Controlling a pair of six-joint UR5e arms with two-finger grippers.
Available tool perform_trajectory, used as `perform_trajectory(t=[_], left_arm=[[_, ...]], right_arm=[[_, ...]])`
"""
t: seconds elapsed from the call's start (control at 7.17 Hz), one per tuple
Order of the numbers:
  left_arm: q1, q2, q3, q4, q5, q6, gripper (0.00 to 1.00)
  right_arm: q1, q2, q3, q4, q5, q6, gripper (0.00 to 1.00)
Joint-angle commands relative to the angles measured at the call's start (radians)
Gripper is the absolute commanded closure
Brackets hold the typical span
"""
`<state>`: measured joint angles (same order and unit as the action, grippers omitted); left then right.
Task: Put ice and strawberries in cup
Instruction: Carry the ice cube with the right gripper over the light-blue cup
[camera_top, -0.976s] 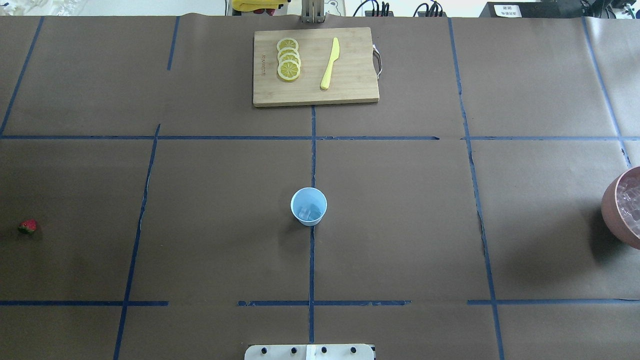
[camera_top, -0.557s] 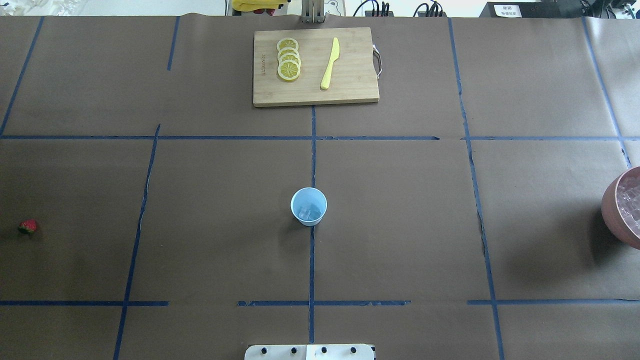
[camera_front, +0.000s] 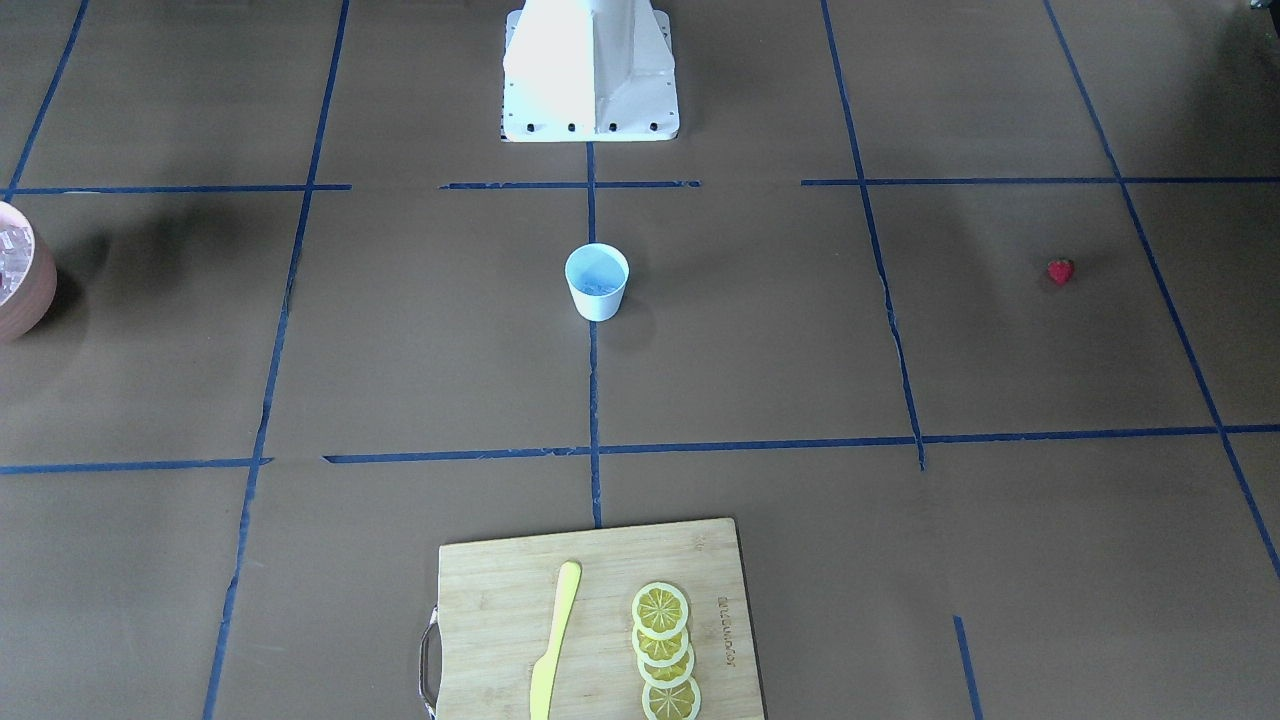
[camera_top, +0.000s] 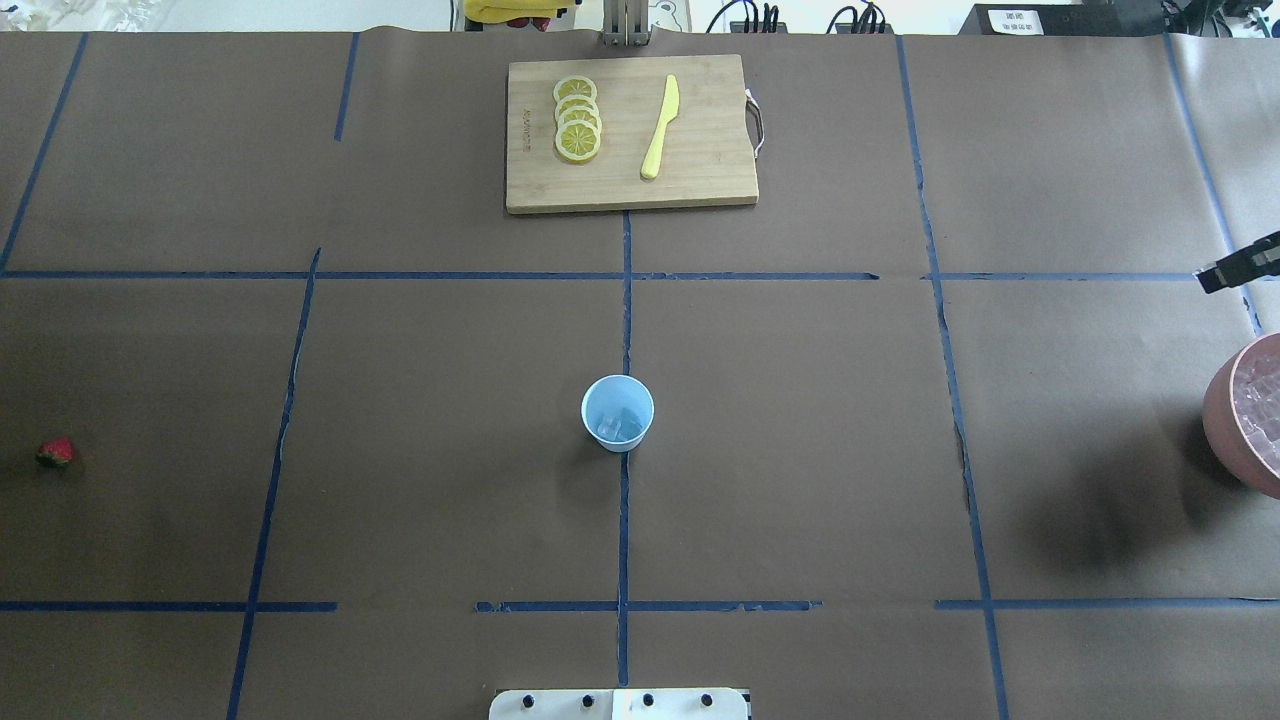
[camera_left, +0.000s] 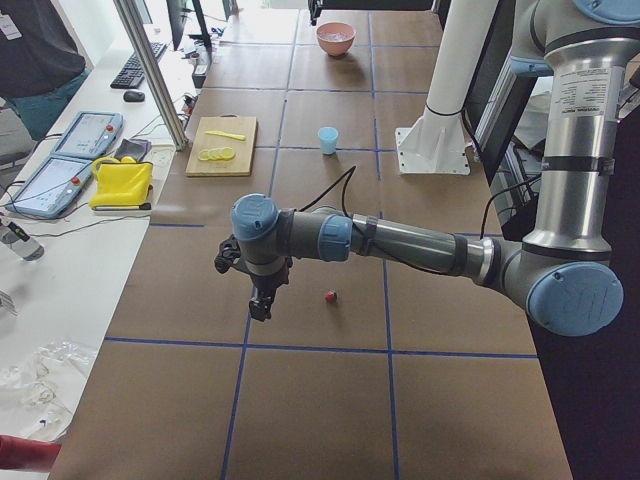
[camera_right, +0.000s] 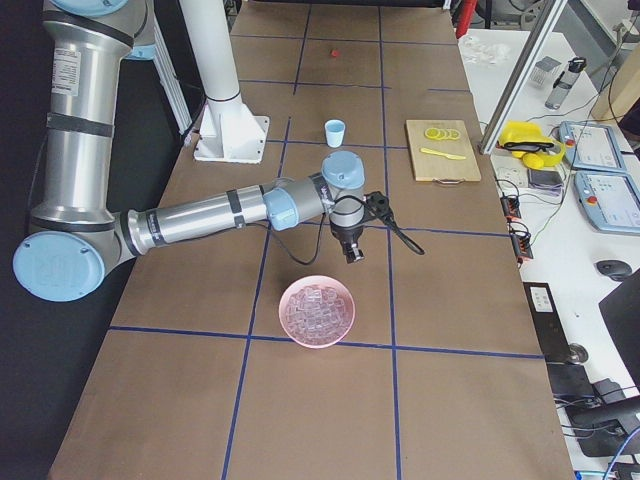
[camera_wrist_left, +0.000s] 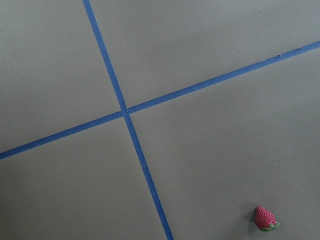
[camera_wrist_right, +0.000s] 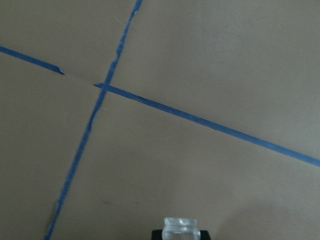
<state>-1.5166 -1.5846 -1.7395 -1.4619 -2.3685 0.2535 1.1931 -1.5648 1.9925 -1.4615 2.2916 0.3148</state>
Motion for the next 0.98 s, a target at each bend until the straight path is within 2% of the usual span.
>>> perform_trajectory(t=[0.0,0.42,0.7,0.84], left_arm=[[-0.001,0.0,0.0,0.0,0.0,0.0,0.0],[-0.001,0.0,0.0,0.0,0.0,0.0,0.0],[-0.001,0.0,0.0,0.0,0.0,0.0,0.0],[-0.001,0.0,0.002,0.0,0.0,0.0,0.0]], right_arm=[[-0.149,0.182,0.002,-0.054,-0.038,0.275,1.0],[-0.373,0.44,0.0,-0.253,-0.214,0.55,1.0],[-0.522,0.559,-0.018,-0.292,-0.331,0.723,1.0],[-0.594,0.634,-0.062,-0.299,-0.397,0.809,1.0]])
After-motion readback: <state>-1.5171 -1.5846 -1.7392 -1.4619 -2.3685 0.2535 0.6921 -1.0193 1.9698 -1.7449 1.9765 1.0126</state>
